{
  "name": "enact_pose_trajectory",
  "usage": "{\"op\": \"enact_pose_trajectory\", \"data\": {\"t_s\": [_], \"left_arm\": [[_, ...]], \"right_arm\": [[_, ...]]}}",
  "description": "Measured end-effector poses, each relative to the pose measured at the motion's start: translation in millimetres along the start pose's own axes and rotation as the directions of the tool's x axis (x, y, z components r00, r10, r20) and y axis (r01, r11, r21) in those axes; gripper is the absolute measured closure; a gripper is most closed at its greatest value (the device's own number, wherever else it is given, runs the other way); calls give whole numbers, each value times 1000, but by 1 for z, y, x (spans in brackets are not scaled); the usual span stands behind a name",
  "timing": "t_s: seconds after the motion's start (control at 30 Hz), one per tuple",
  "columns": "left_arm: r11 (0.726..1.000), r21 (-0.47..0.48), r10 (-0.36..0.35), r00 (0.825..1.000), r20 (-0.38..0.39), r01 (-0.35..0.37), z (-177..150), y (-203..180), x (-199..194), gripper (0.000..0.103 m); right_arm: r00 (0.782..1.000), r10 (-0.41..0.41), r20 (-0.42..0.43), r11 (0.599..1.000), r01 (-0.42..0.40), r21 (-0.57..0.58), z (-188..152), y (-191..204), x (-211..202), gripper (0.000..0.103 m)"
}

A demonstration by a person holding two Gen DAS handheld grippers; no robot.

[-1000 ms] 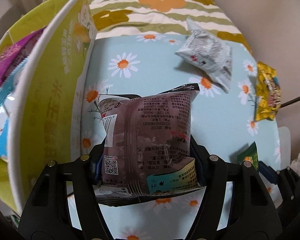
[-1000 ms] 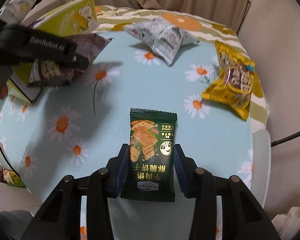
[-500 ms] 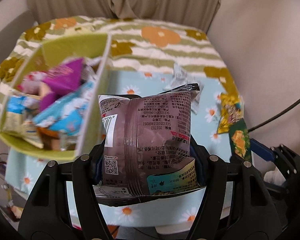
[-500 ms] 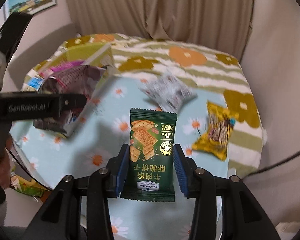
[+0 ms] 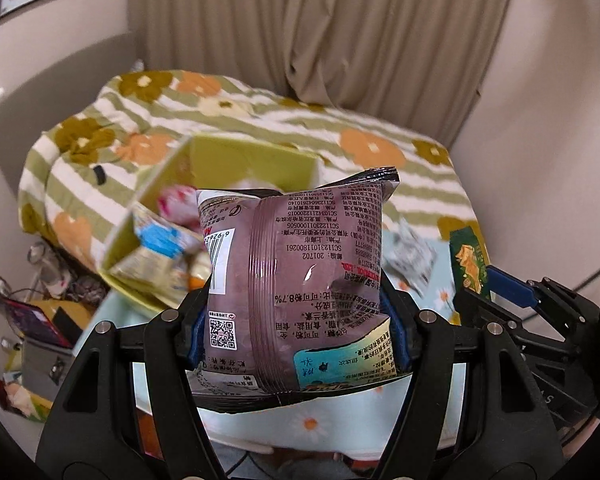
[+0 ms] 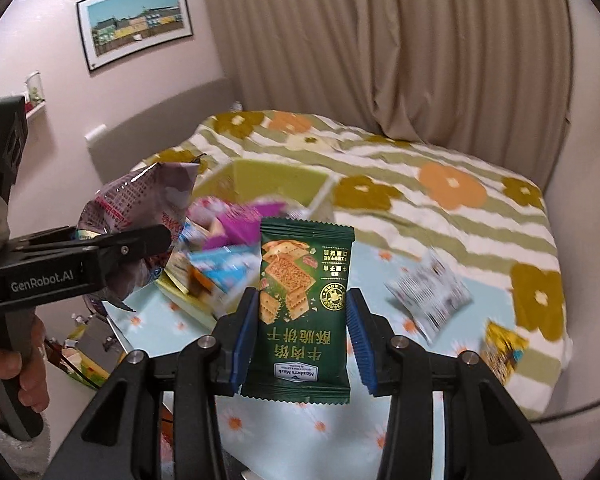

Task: Organize snacks
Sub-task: 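Carry both packs over the yellow box and open both tools to drop them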

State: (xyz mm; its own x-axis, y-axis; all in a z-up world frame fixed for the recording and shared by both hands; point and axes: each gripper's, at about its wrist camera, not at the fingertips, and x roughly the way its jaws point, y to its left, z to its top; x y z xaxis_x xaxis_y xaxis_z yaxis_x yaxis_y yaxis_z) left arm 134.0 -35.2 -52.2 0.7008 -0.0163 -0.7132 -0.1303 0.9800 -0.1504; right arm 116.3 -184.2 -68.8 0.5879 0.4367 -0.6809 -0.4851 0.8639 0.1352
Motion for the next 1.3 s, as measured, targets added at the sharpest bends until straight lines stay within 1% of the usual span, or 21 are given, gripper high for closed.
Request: {"op": "enact_pose_trajectory", "data": {"t_s": [0.07, 0.17, 0.27, 0.33, 0.4, 0.47, 0.6, 0.7, 0.8, 0.87, 0.93, 0.97, 1.0, 1.13, 1.3], "left_arm": [[1000, -16, 8, 1000, 9, -7, 12, 13, 3, 39], [999, -45, -26, 1000, 13, 27, 28, 29, 11, 39], [998, -43, -41, 999, 10, 42, 48, 46, 26, 39], [998, -34, -45, 999, -5, 44, 62, 57, 38, 39], [999, -23, -49, 999, -23, 49, 79, 68, 53, 39], [998, -11, -55, 998, -34, 55, 96, 76, 69, 39], [997, 16, -71, 994, -79, 73, 128, 93, 115, 38], [996, 31, -79, 988, -131, 83, 142, 104, 151, 38], [995, 50, -77, 981, -176, 87, 148, 114, 183, 38], [995, 55, -72, 977, -200, 85, 149, 120, 198, 36], [994, 75, -61, 972, -227, 80, 148, 124, 213, 24], [994, 85, -52, 971, -232, 74, 147, 125, 216, 11], [992, 101, -47, 971, -236, 73, 145, 127, 220, 6], [987, 132, -56, 966, -252, 92, 141, 135, 226, 5], [984, 144, -69, 964, -258, 109, 135, 143, 221, 5]], "right_arm": [[1000, 12, 13, 1000, -11, -17, 15, 10, 6, 63], [999, 23, 30, 999, -22, -37, 36, 22, 17, 63], [999, 16, 29, 999, -15, -42, 57, 32, 33, 63], [999, 20, 34, 999, -19, -27, 74, 37, 45, 63], [999, -1, 32, 1000, 1, -10, 86, 40, 58, 63], [1000, -3, 22, 1000, 2, 25, 98, 39, 74, 63], [1000, -31, -4, 995, 31, 91, 121, 37, 108, 63], [998, -57, -22, 990, 59, 130, 132, 36, 130, 63], [996, -78, -42, 980, 85, 178, 140, 34, 150, 63], [994, -94, -55, 974, 103, 201, 142, 33, 160, 63], [992, -108, -69, 966, 121, 227, 143, 33, 169, 63], [991, -114, -75, 963, 129, 235, 145, 34, 173, 63], [989, -121, -82, 960, 138, 244, 144, 35, 176, 63], [985, -137, -105, 947, 161, 279, 143, 37, 187, 63], [983, -134, -129, 938, 168, 303, 139, 40, 195, 63]]}}
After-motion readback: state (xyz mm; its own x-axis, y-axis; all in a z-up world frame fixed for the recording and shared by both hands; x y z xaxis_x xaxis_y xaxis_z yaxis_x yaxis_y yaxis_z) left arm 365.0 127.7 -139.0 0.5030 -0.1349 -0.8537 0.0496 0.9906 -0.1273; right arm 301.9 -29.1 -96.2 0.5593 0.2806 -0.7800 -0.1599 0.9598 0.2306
